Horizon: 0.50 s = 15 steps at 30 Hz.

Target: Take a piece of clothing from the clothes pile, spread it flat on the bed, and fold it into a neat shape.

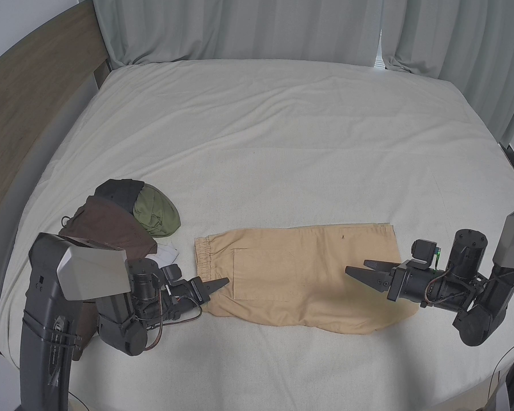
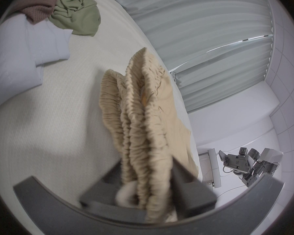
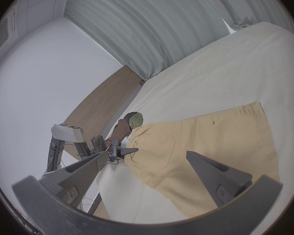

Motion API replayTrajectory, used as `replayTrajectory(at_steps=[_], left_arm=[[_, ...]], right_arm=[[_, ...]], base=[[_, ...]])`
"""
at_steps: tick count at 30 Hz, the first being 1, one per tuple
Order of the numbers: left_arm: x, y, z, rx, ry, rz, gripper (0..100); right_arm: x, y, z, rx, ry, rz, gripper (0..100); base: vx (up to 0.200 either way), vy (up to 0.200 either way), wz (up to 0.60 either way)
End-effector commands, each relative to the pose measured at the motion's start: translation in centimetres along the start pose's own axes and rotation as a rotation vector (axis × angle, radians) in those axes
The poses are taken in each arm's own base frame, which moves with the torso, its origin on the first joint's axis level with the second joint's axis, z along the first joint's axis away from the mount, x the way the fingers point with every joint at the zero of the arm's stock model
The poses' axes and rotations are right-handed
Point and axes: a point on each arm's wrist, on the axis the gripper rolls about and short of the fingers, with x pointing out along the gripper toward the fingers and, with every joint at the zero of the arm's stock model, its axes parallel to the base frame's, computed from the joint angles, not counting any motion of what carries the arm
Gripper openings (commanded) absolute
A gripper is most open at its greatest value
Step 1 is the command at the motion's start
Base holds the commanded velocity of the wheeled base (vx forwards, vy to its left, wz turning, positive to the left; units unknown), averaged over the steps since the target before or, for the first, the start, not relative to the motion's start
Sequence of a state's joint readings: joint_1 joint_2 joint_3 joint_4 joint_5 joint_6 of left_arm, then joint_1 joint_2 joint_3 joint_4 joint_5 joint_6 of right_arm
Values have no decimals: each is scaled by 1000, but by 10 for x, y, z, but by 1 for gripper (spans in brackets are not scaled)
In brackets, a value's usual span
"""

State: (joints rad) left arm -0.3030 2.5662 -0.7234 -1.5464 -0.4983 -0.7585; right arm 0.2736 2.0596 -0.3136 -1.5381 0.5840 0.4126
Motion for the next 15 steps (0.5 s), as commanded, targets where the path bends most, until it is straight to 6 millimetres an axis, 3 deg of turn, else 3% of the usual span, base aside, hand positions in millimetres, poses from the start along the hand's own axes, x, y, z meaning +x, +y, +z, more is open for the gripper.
replayTrajectory(at_steps=[1,12,15], left_arm=[[1,3,0,-1,-1,2,0],[-22,-7,3,-3,23,3,0],[-28,-11,6,77,19,3,0]], right_arm=[[0,0,-1,2,3,-1,100],[1,-2,-4,-3,14,-6,100],[3,-5,-8,-9,26,-13,100]], base=[[0,0,0],[0,0,0],[0,0,0]])
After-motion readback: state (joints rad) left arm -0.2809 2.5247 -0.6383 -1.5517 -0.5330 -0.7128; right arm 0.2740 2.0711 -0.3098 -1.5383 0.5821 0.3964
